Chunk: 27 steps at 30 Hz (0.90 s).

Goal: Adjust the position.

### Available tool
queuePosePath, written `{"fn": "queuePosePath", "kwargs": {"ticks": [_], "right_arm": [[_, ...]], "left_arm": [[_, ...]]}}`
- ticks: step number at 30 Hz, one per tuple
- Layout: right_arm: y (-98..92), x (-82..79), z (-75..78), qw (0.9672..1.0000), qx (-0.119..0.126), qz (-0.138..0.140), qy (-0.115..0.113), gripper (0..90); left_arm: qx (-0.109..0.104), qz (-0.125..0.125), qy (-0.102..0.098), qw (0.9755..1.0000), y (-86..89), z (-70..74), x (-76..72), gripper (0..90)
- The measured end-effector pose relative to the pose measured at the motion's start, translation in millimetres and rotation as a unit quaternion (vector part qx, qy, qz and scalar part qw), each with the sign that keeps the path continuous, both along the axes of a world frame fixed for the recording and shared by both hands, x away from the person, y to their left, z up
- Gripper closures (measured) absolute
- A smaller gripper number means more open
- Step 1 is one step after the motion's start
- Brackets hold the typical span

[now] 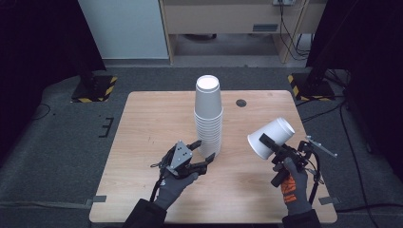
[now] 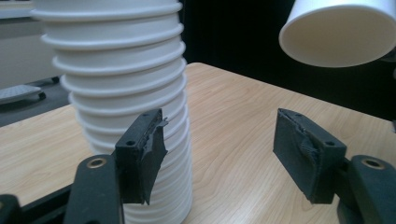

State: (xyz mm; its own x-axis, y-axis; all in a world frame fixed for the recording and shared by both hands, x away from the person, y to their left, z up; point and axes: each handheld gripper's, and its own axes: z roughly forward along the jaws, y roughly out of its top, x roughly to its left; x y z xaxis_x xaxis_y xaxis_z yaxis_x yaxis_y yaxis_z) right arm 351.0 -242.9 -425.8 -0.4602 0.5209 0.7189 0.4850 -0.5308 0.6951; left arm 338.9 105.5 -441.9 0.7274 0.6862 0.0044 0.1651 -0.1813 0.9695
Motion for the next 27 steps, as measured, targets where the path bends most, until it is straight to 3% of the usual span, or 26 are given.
{"fn": "queuePosePath", "kwargs": {"ticks": [13, 27], "right_arm": [[0.8, -1.1, 2.0, 0.9999, 0.013, 0.007, 0.000, 14.3], [6.1, -0.9, 0.0, 0.9999, 0.009, 0.012, 0.005, 14.3]], "left_arm": [[-0.002, -0.019, -0.023, 0.9996, -22.7, 4.8, 1.3, 37.0], [-0.009, -0.029, -0.037, 0.9988, -50.5, 6.4, 9.5, 38.9]]}}
